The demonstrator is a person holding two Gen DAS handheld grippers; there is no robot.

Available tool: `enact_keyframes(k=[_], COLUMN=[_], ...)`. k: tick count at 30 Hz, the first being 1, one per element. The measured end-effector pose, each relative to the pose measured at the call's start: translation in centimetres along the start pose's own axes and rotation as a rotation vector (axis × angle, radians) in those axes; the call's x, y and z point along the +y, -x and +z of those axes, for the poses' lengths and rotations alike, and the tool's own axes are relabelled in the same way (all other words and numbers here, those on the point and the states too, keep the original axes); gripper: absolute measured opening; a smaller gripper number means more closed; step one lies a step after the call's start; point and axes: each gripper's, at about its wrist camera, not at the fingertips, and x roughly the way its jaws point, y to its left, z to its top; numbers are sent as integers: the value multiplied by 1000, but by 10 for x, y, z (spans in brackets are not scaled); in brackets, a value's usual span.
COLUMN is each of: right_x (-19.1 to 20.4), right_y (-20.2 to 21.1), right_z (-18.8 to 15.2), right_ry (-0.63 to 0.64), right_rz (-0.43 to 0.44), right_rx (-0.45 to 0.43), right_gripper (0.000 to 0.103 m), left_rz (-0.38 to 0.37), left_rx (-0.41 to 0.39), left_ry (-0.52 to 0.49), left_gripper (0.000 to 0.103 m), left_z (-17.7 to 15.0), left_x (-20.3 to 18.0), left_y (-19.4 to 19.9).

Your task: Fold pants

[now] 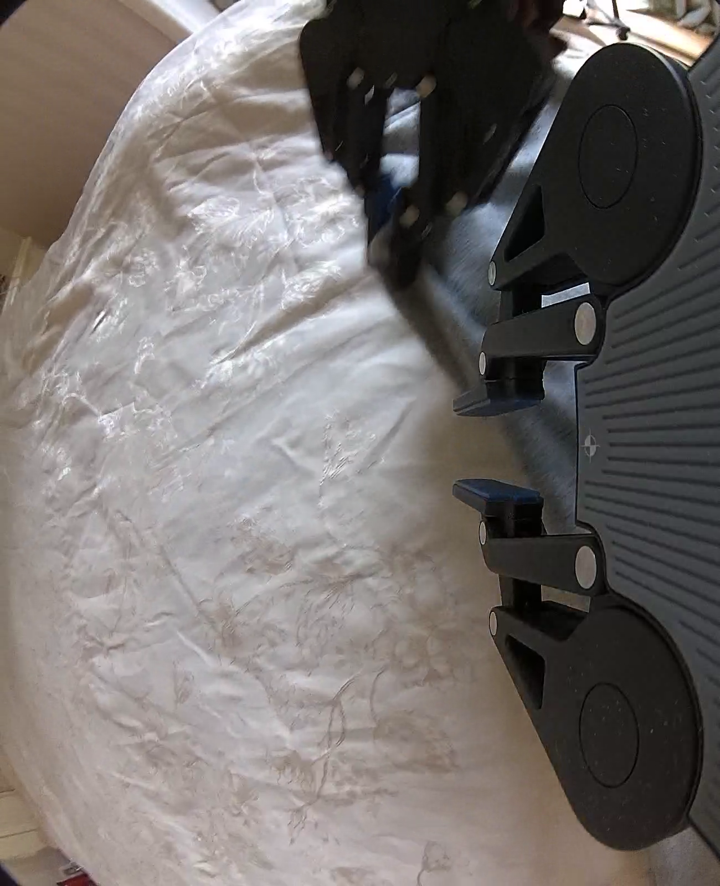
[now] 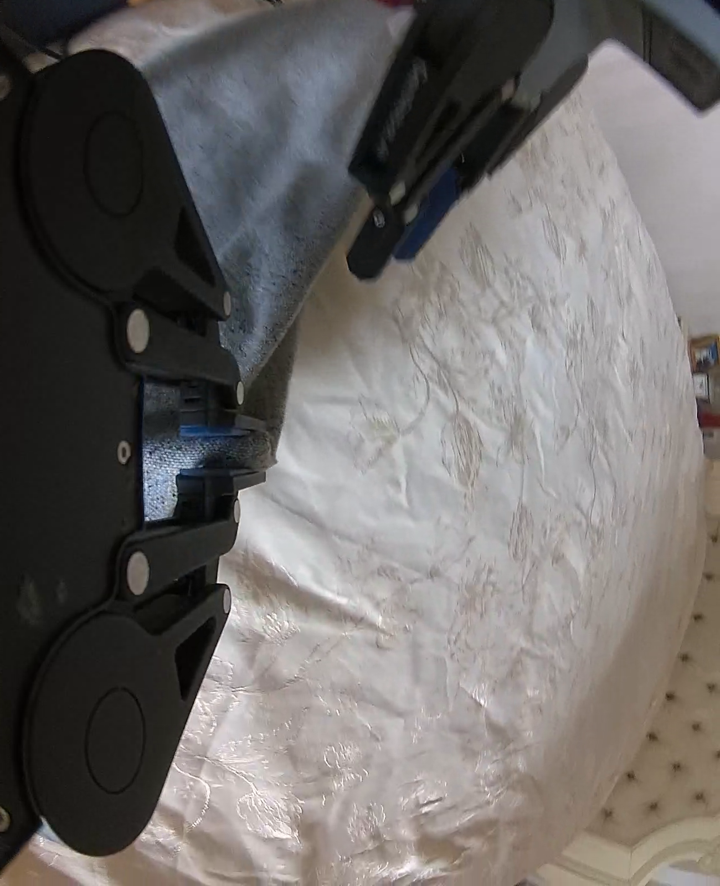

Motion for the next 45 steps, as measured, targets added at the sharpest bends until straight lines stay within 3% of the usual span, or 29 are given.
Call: enact_keyframes(k=[5, 10, 17, 23, 26, 28, 30, 32, 34, 38, 43, 45], right_x=[-17, -23, -27, -25, -21, -26, -39, -51, -48, -25, -11, -7], right_y=[-27, -53, -53, -17, -26, -40, -34, -17, -3, 7, -20, -14], right_z=[15, 18, 18, 14, 13, 14, 18, 21, 18, 3, -53, -66], right_ry=[-10, 5, -48, -53, -35, -62, -158, -239, -224, -188, -270, -263], right_rz=[-20, -20, -9, -22, -48, -100, -176, -152, -119, -95, -107, -114], right_rx=[29, 78, 72, -4, 17, 42, -6, -38, -42, -3, 215, 201], right_gripper=[9, 8, 8, 7, 7, 9, 17, 17, 16, 13, 9, 8], left_rz=[-9, -18, -38, -32, -43, -44, -45, -58, -78, -84, -61, -84], left_rx=[89, 238, 237, 232, 231, 236, 241, 227, 190, 130, 167, 142], left_ry=[-25, -44, -83, -128, -117, -114, -111, -76, -37, -5, 8, 20], left_gripper=[25, 27, 45, 51, 52, 52, 52, 51, 51, 52, 51, 51], left_z=[-24, -59, -76, -82, -84, -84, -81, -77, -73, -63, -59, -56], left_x=[-6, -10, -20, -33, -32, -31, -32, -28, -25, -21, -16, -12], left_y=[-21, -54, -52, -50, -51, -52, -49, -42, -32, -24, -30, -22])
